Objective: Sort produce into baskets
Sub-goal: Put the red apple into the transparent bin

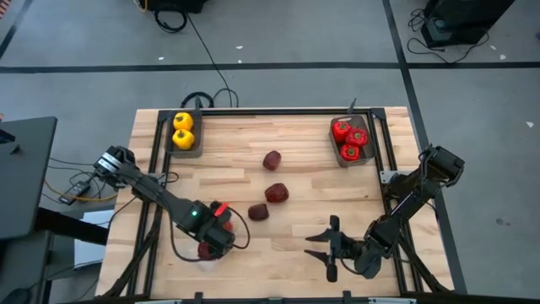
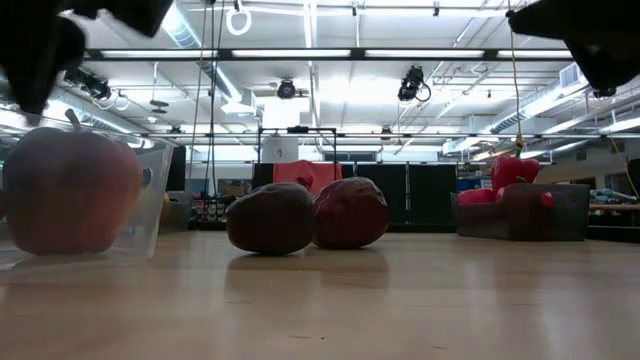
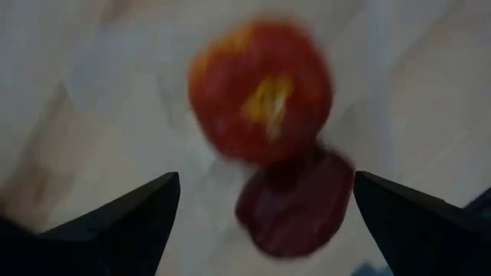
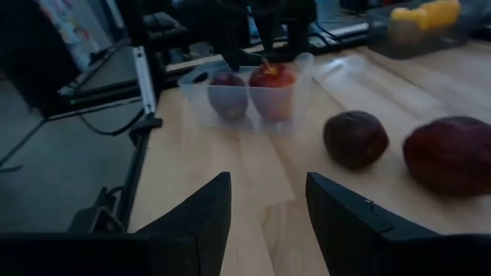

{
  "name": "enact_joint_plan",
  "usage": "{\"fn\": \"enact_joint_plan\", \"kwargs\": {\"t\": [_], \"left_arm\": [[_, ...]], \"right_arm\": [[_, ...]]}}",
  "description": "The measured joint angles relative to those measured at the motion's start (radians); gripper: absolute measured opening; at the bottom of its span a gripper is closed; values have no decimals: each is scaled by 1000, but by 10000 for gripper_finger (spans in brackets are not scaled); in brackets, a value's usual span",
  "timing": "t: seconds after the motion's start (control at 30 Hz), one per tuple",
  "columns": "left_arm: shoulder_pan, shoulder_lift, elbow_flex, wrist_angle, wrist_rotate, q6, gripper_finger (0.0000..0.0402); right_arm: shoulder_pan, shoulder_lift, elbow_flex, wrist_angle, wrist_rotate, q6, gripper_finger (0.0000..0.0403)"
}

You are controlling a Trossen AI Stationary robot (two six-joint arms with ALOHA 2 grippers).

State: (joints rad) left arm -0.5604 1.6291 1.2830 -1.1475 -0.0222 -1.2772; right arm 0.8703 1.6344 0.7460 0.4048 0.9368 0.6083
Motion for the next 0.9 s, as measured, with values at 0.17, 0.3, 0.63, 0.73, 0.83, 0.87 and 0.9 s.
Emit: {"fn": "enact_joint_plan", "kwargs": {"t": [0.17,0.3,0.63,0.73,0.83,0.87,0.9], "left_arm": [[0,0,85,1,-221,125,394],[19,-1,145,19,-387,317,394],[148,42,89,429,-398,690,394],[164,91,87,470,-392,826,394],[186,152,87,475,-392,887,394],[195,172,87,474,-392,903,394],[202,189,86,471,-392,911,394]], "right_arm": [[1,0,0,-32,49,54,179],[1,0,0,-32,65,53,179],[8,0,0,-42,63,35,179],[17,0,0,-43,57,-9,182],[20,0,0,-49,57,-45,186],[20,0,0,-51,57,-53,188],[20,0,0,-57,57,-59,190]]}}
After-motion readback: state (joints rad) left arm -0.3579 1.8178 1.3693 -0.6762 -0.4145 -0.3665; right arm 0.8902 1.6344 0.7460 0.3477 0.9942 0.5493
